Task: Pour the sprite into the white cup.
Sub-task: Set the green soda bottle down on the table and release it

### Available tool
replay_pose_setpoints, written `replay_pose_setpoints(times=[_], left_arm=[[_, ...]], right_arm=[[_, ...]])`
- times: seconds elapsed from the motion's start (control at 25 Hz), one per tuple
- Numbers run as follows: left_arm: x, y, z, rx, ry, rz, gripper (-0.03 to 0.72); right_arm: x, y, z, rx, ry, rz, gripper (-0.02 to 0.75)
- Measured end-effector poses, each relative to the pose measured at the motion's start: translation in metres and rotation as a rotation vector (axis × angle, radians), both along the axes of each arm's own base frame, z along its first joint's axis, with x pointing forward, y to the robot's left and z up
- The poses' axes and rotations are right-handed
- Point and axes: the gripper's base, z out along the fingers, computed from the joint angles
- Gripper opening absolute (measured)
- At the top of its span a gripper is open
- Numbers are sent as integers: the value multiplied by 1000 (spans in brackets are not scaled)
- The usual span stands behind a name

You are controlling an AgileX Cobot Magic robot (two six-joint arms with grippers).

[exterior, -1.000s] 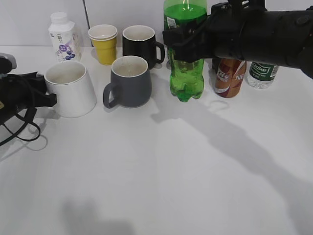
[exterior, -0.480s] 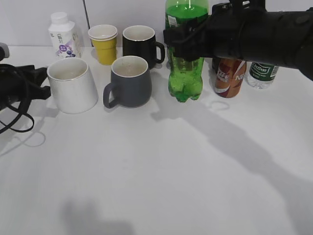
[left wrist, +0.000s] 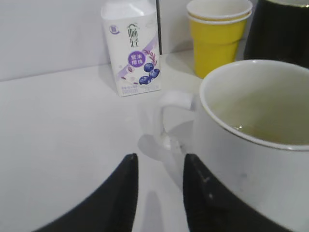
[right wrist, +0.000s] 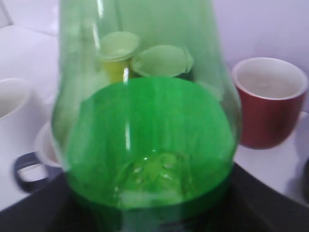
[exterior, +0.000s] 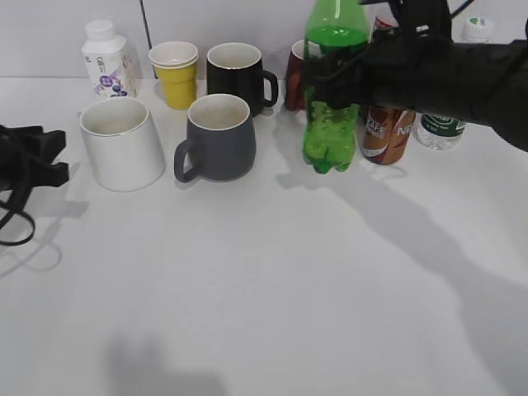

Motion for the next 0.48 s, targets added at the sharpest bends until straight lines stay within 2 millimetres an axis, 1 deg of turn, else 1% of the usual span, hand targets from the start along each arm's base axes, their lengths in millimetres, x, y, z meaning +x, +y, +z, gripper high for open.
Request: replay_pose_setpoints(times=[0.12, 0.24, 0.36, 0.48], left_arm=[[-16, 1, 9, -4, -33, -5, 255], [-32, 2, 21, -20, -108, -16, 255], [-44, 2, 33, -29, -171, -25, 255], [-51, 3, 40, -32, -204, -26, 255]], right_arm=[[12, -6, -12, 25, -23, -10, 417], [17, -2, -24, 18, -69, 26, 417], [20, 1, -37, -21, -99, 55, 417], [22, 2, -46, -59, -106, 70, 417]])
